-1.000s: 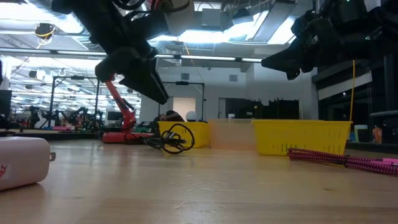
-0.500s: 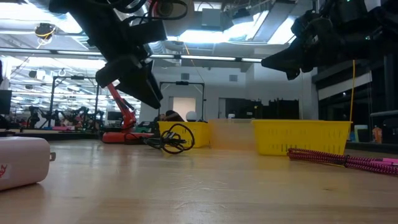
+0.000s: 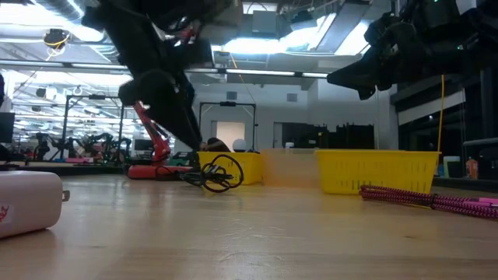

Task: Pick and place items into bin
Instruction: Put the black cable into the left yellow basket, then put the pink wall charger into the right yellow basket

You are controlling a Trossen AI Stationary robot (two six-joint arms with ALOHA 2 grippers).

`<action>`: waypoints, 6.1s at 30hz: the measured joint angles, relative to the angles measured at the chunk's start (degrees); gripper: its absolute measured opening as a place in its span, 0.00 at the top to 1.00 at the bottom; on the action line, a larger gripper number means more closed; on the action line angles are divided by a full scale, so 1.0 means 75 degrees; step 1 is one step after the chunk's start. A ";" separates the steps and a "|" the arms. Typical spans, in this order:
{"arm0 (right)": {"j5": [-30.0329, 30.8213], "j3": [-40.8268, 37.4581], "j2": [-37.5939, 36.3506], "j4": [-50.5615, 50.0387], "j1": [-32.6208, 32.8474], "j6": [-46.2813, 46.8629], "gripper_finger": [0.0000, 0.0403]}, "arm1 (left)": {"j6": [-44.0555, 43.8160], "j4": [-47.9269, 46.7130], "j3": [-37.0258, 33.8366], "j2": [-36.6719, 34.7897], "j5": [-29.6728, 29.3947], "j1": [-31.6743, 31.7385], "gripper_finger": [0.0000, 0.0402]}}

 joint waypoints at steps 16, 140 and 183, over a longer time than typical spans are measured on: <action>-0.0026 0.0003 0.0000 0.0009 -0.0001 -0.0020 0.99 | 0.1414 0.0106 0.0031 0.1342 0.0068 0.0691 0.53; -0.0023 0.0000 -0.0003 0.0233 -0.0006 -0.0009 0.99 | -0.2830 0.3128 -0.0458 0.0265 -0.0471 0.2964 0.98; 0.0047 -0.0003 -0.0003 0.0233 -0.0006 -0.0029 0.99 | -0.2438 0.1665 0.0572 0.0331 0.1972 0.3121 0.83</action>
